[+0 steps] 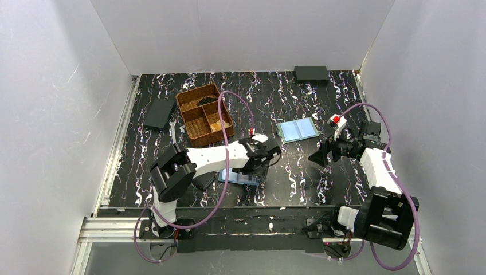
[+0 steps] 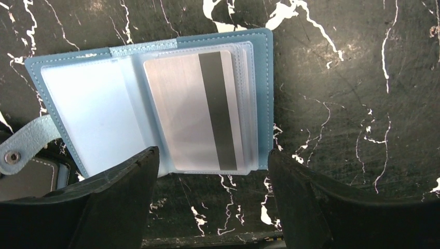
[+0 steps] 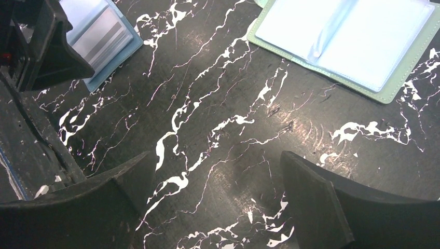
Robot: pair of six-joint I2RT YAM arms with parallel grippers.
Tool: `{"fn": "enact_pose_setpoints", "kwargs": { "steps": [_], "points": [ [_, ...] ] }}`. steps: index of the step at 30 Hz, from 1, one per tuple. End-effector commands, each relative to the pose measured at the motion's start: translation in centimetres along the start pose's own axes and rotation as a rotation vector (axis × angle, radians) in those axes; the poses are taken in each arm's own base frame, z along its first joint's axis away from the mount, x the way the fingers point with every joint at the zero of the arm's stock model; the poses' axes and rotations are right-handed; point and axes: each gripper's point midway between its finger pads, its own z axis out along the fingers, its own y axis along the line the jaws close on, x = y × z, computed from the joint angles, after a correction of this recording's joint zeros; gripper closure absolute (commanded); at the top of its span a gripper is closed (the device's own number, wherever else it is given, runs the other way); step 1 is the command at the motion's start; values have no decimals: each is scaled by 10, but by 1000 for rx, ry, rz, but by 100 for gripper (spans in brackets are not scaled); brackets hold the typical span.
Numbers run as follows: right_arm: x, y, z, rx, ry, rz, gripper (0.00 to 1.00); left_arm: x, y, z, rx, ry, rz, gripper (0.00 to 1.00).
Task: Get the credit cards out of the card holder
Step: Remove the credit card from the card holder.
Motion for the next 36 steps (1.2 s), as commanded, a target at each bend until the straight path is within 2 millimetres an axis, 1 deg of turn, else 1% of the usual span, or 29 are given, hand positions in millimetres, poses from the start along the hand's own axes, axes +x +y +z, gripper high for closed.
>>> {"fn": "enact_pose_setpoints", "kwargs": {
  "steps": [1,8,11,17,20,28,30,31,33,36],
  "points": [
    [-13,-7,-3,16,-18,-33,2,-11,4,-8,47,-25,-8,26],
    [-11,-9,-2,16,-12,-29,2,-9,13,-4,41,-17,-31,30],
    [-11,-9,-2,16,-10,-29,2,-8,13,-3,47,-14,-34,33],
    [-10,-9,-2,17,-7,-29,2,-1,8,2,81,10,-35,42],
    [-10,-9,-2,17,-6,-30,2,1,7,5,91,18,-40,42],
    [-11,-7,-2,11,-10,-30,2,5,16,8,123,36,-76,42],
    [-12,-7,-2,9,-12,-32,2,7,15,9,144,42,-74,48],
    [-12,-6,-2,9,-13,-33,2,6,16,9,153,44,-77,53],
    [-12,-5,-3,6,-15,-34,2,7,15,5,176,47,-76,60],
    [-14,-2,-3,-8,-25,-40,2,5,11,-4,233,31,-64,65]
  ]
}}
